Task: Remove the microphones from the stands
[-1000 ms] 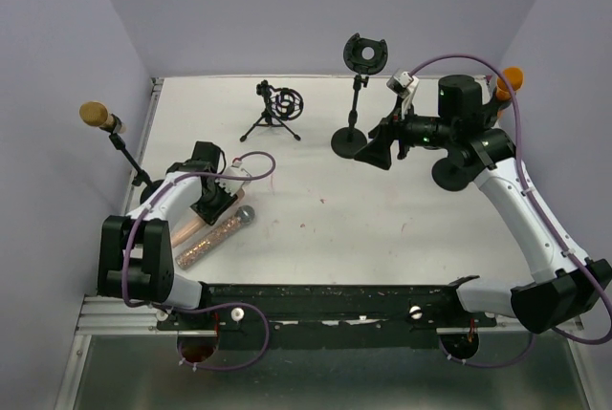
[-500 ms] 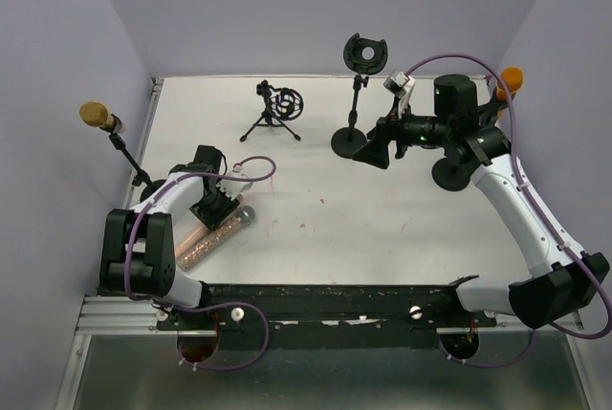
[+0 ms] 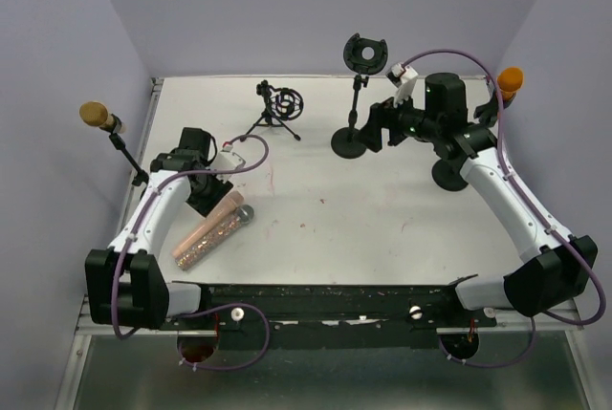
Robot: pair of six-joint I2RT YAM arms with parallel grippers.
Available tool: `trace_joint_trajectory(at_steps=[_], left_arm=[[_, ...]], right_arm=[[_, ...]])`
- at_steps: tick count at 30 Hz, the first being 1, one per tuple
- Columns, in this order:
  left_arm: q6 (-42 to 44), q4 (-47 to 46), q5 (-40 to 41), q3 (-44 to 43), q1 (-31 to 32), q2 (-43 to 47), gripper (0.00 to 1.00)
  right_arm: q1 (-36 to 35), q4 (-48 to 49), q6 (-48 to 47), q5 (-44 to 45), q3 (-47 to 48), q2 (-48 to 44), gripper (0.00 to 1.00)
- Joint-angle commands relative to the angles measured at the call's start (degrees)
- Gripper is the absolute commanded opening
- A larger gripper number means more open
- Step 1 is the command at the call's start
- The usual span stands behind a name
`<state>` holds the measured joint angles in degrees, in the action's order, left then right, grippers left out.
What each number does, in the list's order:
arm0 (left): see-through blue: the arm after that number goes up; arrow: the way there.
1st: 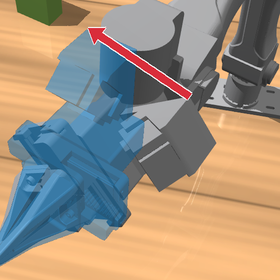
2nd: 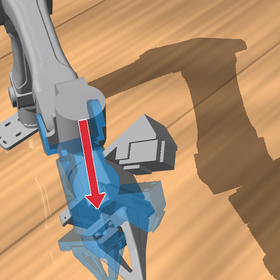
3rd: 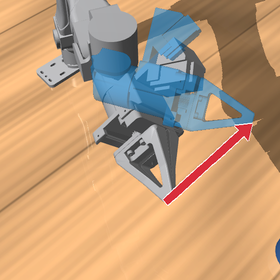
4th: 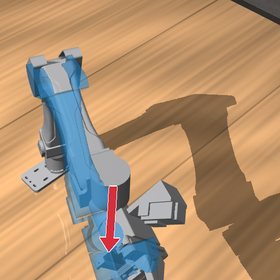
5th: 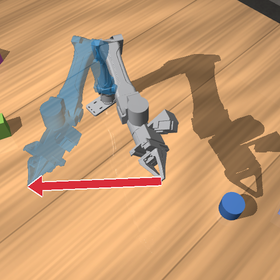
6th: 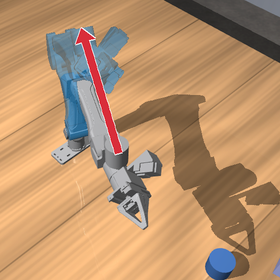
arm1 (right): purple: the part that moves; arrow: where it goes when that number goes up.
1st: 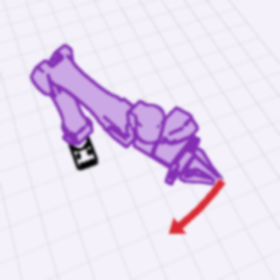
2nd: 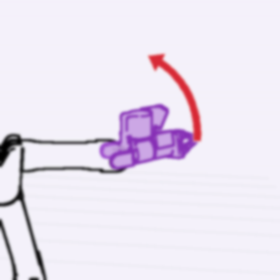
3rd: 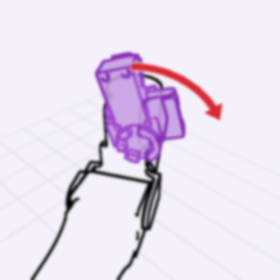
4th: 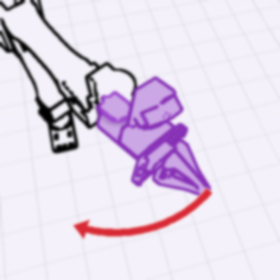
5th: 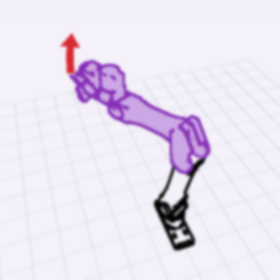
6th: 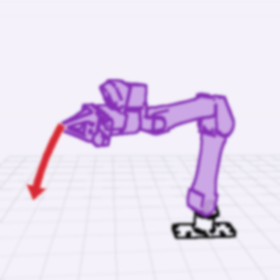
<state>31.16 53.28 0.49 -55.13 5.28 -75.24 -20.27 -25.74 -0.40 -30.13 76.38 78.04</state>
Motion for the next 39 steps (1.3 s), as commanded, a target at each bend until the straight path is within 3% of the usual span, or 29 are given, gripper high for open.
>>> trace_joint_trajectory(at_steps=[1, 3, 5, 7, 8, 10, 14, 22, 32, 36, 39], left_arm=[[-1.19, 7.02, -4.69, -6.73, 0.26, 5.62, 0.59], [-1.71, 5.88, -8.47, -9.89, 1.13, 8.08, 0.59], [-4.69, 3.34, -21.50, -15.07, 1.75, 12.29, 0.59], [-9.69, -9.09, -35.22, -12.82, 2.19, 20.88, 0.65], [-13.89, -18.55, -39.04, -8.45, 2.98, 25.54, 0.73], [-24.43, -33.17, -38.65, -2.55, 7.26, 30.93, 0.84], [-30.45, -33.50, -41.54, -4.54, 11.94, 26.47, 0.84], [-30.89, -36.13, -40.31, -4.02, 13.09, 24.44, 0.84], [-31.42, -36.67, -39.34, -1.20, 13.09, 25.94, 0.84], [-29.23, -36.31, -38.72, -1.91, 13.00, 25.58, 0.84], [-28.87, -36.40, -38.46, -1.91, 13.00, 25.41, 0.84]], right_arm=[[0.15, 5.87, 2.69, 15.96, 0.52, 0.27, 0.87], [0.23, 5.96, 2.60, 19.39, 0.88, 0.97, 0.87], [0.23, 6.14, 2.60, 21.86, 1.05, 1.85, 0.87], [0.23, 8.14, 2.60, 22.40, -0.26, 2.20, 0.87], [0.23, 11.03, 2.17, 22.22, -1.74, 2.03, 0.87], [0.23, 17.53, 1.46, 21.96, -5.26, 1.33, 0.86], [0.23, 29.94, 2.16, 23.01, -9.23, 2.81, 0.86], [0.06, 41.73, 2.34, 16.60, -8.18, 11.25, 0.82], [-1.70, 53.40, 1.55, 24.14, -6.15, 21.80, 0.79], [-3.10, 57.28, 0.93, 28.10, -6.07, 24.61, 0.71], [-3.63, 58.60, -1.00, 29.77, -5.37, 26.81, 0.59]])
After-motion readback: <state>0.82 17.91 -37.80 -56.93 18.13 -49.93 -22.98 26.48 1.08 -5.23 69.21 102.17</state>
